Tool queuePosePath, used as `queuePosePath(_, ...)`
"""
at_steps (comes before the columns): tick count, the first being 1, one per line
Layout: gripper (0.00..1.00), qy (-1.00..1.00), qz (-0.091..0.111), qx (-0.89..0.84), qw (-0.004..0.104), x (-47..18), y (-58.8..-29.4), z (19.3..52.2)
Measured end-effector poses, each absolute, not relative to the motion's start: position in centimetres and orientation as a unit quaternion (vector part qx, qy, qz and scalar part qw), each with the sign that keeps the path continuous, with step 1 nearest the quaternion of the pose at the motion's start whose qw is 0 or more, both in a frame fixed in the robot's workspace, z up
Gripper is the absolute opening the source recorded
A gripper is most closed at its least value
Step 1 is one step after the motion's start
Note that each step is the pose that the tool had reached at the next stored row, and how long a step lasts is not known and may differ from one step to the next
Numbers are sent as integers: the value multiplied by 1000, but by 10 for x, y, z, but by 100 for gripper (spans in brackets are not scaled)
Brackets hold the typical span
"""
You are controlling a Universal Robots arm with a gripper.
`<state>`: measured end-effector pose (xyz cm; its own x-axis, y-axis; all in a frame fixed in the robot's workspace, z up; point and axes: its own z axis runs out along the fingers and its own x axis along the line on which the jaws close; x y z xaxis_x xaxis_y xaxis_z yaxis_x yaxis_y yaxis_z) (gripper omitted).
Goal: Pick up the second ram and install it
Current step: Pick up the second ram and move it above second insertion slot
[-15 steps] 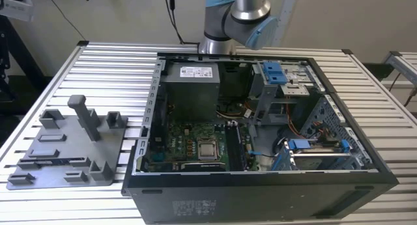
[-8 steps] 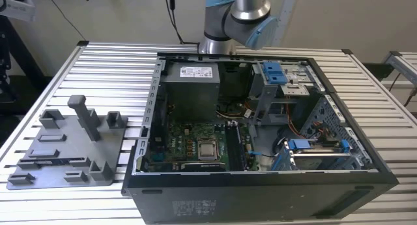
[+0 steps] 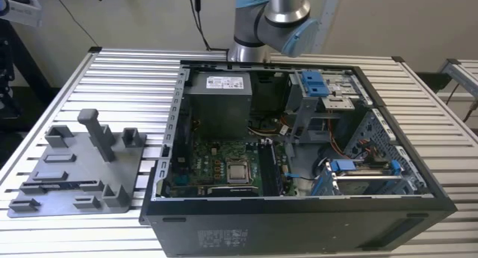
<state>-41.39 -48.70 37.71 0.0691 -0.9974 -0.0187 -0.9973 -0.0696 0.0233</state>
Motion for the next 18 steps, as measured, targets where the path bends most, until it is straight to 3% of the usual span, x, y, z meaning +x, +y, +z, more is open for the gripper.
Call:
queuePosePath(6,12,-682,-15,731,2,-414,-487,377)
queuePosePath(15,48,-682,-15,731,2,-414,-487,377)
queuePosePath(18,48,-682,-15,731,2,-414,-487,377)
